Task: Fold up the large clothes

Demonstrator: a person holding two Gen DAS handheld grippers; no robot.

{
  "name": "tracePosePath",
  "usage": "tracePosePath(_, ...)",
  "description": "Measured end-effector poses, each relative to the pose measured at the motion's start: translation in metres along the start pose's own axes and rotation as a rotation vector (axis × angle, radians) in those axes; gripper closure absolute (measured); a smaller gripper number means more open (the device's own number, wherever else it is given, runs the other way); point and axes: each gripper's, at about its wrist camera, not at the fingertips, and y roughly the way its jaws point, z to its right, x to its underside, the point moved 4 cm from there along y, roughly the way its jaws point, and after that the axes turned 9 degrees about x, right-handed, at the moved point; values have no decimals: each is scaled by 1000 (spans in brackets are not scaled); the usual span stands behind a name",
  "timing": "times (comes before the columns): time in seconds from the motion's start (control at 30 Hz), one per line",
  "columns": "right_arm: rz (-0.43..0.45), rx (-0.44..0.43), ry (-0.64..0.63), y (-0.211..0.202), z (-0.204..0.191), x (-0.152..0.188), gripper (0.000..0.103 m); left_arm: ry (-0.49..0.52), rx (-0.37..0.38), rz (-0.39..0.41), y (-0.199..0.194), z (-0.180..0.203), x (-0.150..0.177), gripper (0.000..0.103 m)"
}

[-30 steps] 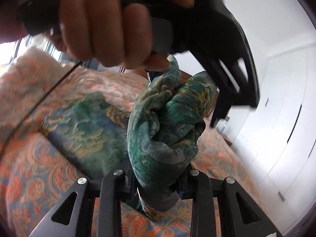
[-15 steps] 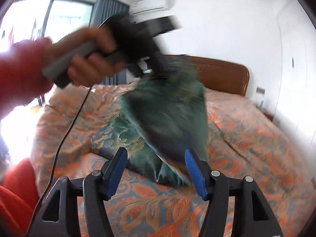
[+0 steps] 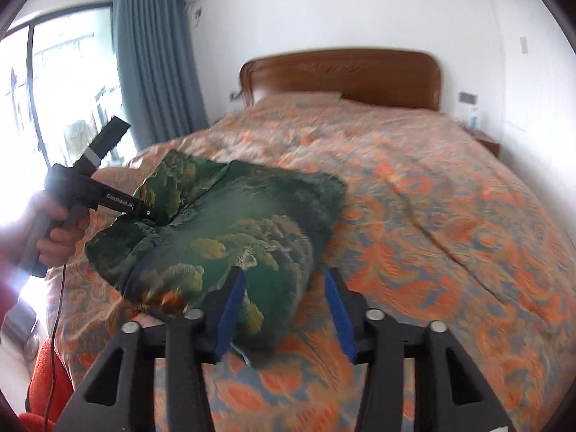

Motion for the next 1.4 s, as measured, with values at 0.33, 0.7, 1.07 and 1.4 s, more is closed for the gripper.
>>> tracePosePath(0.33,-296,-51,-126,120,-50,33,62,-164,134,-8,45,-56,16,54)
tracePosePath(0.7,-309,48,-175,133,-57,46,62,-164,144,33,55,-59,26,50)
tracePosePath(1.07,-283,3,-51,143,-58,-79,60,-184,181,40,55,-69,34,49)
tracePosePath(1.4,-399,125,-32,257,-61,-42,64,-175,156,34,67,-70,33,47)
